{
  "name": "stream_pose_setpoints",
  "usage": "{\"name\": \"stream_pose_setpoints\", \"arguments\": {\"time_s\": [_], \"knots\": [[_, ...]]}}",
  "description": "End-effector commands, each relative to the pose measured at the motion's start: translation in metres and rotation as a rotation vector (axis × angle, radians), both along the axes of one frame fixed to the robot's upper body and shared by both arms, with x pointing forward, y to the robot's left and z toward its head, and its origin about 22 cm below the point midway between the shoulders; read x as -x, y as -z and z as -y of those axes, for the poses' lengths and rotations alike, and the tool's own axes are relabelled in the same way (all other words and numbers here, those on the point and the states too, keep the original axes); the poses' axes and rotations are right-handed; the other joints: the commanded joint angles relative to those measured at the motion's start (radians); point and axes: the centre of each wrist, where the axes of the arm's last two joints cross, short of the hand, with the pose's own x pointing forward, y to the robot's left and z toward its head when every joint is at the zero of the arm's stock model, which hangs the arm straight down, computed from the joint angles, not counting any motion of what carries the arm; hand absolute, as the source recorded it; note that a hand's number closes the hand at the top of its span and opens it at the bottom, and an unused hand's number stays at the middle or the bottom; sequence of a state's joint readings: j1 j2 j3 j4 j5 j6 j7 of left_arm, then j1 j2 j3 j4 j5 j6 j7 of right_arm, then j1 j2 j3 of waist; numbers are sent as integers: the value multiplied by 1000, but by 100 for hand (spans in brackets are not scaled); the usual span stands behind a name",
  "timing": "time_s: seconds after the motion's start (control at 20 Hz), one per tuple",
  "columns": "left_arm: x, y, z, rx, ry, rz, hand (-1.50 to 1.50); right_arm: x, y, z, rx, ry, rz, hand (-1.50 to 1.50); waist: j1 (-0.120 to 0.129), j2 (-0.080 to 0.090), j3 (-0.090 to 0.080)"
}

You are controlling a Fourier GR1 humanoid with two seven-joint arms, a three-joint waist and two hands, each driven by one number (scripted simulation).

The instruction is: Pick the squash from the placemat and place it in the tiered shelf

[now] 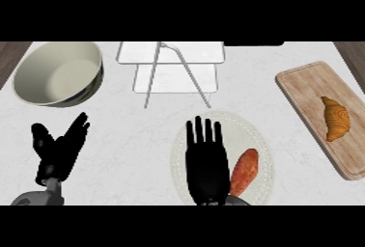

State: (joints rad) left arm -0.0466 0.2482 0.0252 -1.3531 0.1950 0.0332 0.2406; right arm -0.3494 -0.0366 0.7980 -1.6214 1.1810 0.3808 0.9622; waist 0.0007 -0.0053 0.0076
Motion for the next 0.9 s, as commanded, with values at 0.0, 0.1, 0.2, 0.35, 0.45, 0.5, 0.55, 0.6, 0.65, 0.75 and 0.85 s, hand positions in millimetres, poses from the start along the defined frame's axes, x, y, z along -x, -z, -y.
{"name": "stream_pose_setpoints", "arguments": {"time_s": [0.0,0.1,0.2,0.35,0.45,0.5,0.55,0.6,0.65,0.75,0.85], "knots": [[-16,2,-9,23,-17,-61,0,1,10,5,40,71,24,-150,-6,6,-8],[6,8,3,8,-17,-54,0,-14,7,-6,57,92,43,-150,3,5,-8],[5,13,12,13,5,-56,0,-12,19,0,66,87,32,-150,0,5,-8],[-10,1,20,18,-5,-54,0,-20,34,25,60,57,63,-150,-2,5,-7],[21,23,11,20,4,-59,0,-42,43,18,32,52,55,-150,8,7,-7],[-10,4,-1,19,0,-53,0,-21,28,13,16,45,57,-150,-2,5,-8],[-5,7,0,7,5,-62,0,-26,46,23,20,41,65,-150,0,6,-8],[-3,17,14,25,-3,-59,0,-34,35,10,16,38,42,-150,1,6,-8],[4,19,7,9,3,-68,0,-25,49,15,11,17,59,-150,1,6,-8],[9,0,5,4,-10,-43,0,-55,34,17,10,35,60,-150,6,5,-7],[8,-2,11,14,-10,-67,0,-19,72,18,18,15,56,-150,3,5,-7]]}}
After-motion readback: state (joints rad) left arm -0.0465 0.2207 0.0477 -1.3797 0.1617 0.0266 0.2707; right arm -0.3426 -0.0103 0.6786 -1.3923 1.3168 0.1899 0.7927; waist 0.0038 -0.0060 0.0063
